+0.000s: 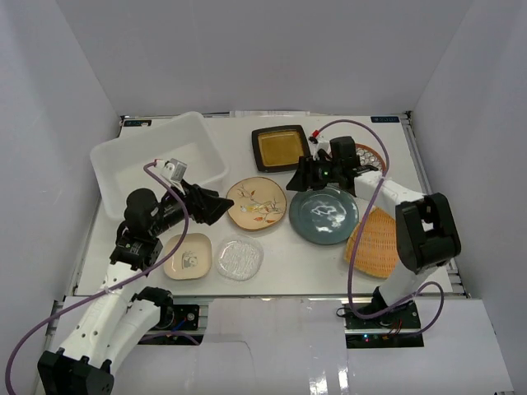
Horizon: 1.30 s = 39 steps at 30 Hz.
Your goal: Place the plates into the plastic bin on the countertop
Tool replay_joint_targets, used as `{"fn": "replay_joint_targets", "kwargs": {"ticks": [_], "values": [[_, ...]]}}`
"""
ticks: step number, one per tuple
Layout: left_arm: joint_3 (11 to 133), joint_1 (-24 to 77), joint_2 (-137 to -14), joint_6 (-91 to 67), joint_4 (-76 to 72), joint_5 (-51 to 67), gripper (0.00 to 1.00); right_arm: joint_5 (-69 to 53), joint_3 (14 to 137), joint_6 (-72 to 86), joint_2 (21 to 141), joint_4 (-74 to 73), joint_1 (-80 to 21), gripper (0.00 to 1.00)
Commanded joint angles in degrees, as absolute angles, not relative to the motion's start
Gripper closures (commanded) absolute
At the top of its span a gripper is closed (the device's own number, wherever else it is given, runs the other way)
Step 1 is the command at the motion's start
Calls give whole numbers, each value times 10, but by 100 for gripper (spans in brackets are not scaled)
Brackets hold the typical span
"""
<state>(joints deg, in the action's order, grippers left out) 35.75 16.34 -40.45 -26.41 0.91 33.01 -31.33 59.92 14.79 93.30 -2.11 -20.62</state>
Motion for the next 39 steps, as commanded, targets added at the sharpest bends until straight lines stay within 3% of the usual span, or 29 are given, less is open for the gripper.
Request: {"fn": "replay_joint_targets", "kwargs": {"ticks": [1,10,17,20,22,24,31,39], "values": [[381,164,-408,-257,20,347,17,-332,667,123,997,-18,-217,36],[385,163,-432,-267,29,352,16,-301,777,106,1139,-46,-236,34],[389,164,-425,-301,88,343,17,-311,809,108,1209,-44,-252,40],[401,163,-420,-301,147,314,18,-337,802,128,1227,-17,-255,49],[410,163,-423,-301,192,294,18,-338,797,144,1230,-6,-255,67],[416,164,-428,-301,220,279,18,-311,787,154,1221,5,-255,91],[434,164,-453,-301,306,220,19,-305,709,189,1080,60,-251,92],[429,164,-504,-306,279,240,19,-344,600,243,931,107,-237,92]]}}
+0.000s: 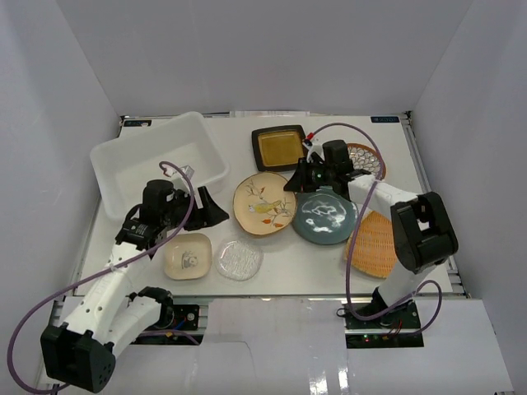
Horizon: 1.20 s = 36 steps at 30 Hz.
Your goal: Place the plates into the plastic bin on the countertop
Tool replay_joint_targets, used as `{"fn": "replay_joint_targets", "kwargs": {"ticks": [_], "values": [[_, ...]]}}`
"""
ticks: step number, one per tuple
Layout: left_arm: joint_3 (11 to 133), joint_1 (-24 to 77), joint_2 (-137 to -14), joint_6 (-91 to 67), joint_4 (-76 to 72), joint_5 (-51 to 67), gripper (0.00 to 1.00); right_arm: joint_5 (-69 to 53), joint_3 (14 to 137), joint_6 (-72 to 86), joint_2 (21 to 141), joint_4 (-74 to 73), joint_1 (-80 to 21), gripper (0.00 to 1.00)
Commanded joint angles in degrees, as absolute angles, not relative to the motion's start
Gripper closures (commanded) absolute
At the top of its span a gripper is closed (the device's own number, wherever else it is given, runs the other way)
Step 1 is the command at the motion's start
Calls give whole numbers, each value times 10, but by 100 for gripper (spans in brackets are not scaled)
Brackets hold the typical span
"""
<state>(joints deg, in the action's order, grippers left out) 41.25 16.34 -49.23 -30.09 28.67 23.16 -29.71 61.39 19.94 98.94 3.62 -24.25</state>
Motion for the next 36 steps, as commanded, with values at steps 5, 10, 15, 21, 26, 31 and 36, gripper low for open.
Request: {"fn": "replay_joint_targets", "kwargs": {"ticks": [5,10,15,21,26,31,36], "values": [[416,165,-547,-343,201,273,21,-396,533,288,866,162,-235,92],[409,181,-599,-365,139,276,27,-452,495,358,843,249,-235,92],[410,203,-654,-364,131,241,46,-491,461,408,833,319,-235,92],[400,213,-645,-376,104,225,100,-483,446,397,824,305,-235,92],[424,212,-640,-395,88,230,100,-438,441,361,800,253,-235,38],[509,206,-666,-418,60,218,100,-376,422,331,723,191,-234,6],[591,120,-696,-446,45,214,100,-287,398,280,609,118,-233,2]]}}
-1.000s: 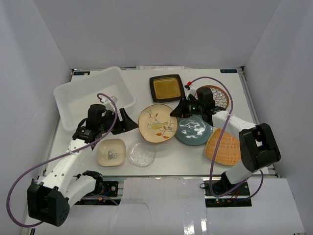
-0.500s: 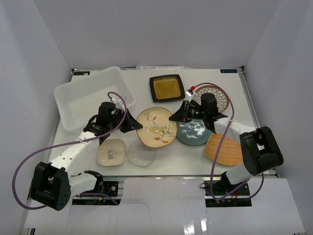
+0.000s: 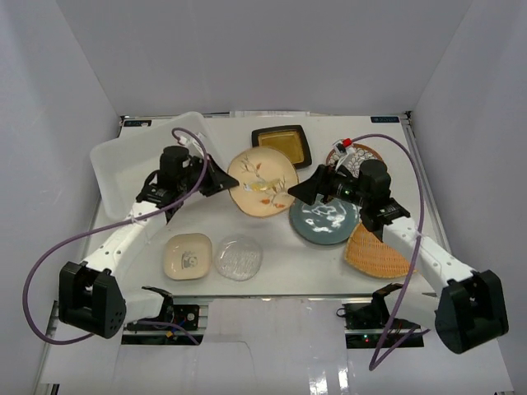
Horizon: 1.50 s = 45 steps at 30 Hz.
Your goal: Place the plates into the plastic bin on the countertop
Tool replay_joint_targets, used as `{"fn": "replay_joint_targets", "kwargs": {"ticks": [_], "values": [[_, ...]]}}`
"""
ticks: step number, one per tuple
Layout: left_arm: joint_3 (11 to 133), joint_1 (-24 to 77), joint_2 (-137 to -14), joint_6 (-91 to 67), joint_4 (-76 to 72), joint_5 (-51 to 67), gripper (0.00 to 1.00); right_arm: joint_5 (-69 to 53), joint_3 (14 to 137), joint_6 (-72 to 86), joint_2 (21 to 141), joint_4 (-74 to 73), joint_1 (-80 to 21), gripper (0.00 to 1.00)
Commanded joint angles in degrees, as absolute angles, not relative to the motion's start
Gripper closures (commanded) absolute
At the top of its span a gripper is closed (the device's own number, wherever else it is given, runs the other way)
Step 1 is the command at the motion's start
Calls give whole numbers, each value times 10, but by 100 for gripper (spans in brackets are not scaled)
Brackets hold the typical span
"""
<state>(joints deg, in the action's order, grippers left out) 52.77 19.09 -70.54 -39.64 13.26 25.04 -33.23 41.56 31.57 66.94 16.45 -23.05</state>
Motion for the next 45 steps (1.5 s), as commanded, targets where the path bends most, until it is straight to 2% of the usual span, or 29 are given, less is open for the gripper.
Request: {"fn": "replay_joint_targets", "kwargs": {"ticks": [1,5,10,16,23,24,25,27,28,31,32,33,37,41,45], "values": [[600,100,-699,-456,40,212,100,-260,391,277,593,107,-234,2],[593,4,-698,-498,34,192,100,-202,328,272,536,110,-234,6],[581,-112,-710,-500,54,150,100,-216,301,267,549,110,-234,9],[584,-144,-761,-462,83,82,100,-226,279,272,567,127,-234,10],[592,-149,-824,-450,91,76,100,-203,274,272,571,126,-234,11],[591,-149,-827,-449,95,68,98,-195,277,270,570,120,-233,10],[591,-149,-830,-447,100,62,88,-192,283,269,569,119,-234,10],[588,-149,-831,-444,99,59,77,-178,289,267,569,113,-233,10],[587,-149,-830,-442,98,61,61,-174,299,265,569,105,-233,10],[585,-149,-827,-439,97,74,35,-146,312,267,573,102,-234,11],[584,-149,-823,-438,97,76,16,-137,321,268,576,102,-234,11],[583,-149,-819,-435,98,76,4,-120,328,270,580,101,-233,11],[547,-147,-777,-447,101,37,2,-112,376,281,629,97,-234,13],[513,-127,-727,-421,108,-45,2,-35,443,278,684,91,-232,14],[479,-123,-683,-405,112,-62,2,-4,485,270,732,80,-196,14]]}}
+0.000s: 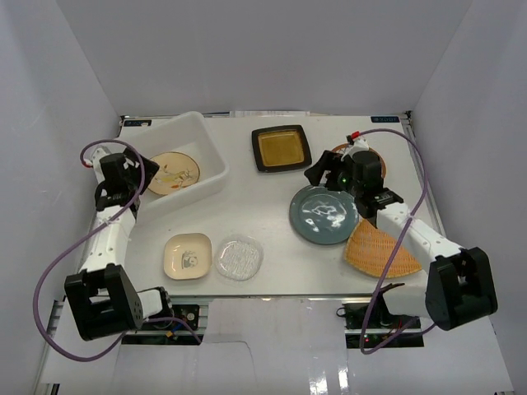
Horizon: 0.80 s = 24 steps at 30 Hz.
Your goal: Place the plates into the plastic bin on the countertop
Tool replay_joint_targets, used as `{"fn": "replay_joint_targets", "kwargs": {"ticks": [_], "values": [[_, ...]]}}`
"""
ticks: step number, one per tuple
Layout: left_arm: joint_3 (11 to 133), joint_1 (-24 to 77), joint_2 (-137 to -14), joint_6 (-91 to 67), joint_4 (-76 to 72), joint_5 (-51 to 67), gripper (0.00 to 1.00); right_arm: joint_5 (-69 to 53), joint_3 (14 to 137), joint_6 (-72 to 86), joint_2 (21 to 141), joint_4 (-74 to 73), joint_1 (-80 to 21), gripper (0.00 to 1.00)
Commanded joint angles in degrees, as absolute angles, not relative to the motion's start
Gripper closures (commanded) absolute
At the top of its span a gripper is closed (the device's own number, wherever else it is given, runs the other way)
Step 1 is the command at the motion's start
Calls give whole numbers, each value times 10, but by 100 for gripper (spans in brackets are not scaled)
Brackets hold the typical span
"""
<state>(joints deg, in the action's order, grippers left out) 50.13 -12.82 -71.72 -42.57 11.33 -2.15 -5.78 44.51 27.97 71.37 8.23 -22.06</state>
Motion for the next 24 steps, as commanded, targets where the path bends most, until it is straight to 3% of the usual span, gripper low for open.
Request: {"fn": "replay_joint_targets", "kwargs": {"ticks": [1,6,12,16,20,24], "values": [[474,-123,-671,-402,113,-56,2,-8,490,271,746,81,-182,13],[455,-92,-621,-377,89,125,2,-12,499,310,791,84,-48,21],[462,65,-557,-284,55,283,2,-4,537,337,894,94,62,37],[430,138,-534,-236,55,341,4,-4,585,322,961,72,110,35],[424,156,-536,-225,73,334,6,62,618,300,1005,21,116,22],[432,155,-543,-229,81,346,6,5,645,289,1068,14,116,22]]}}
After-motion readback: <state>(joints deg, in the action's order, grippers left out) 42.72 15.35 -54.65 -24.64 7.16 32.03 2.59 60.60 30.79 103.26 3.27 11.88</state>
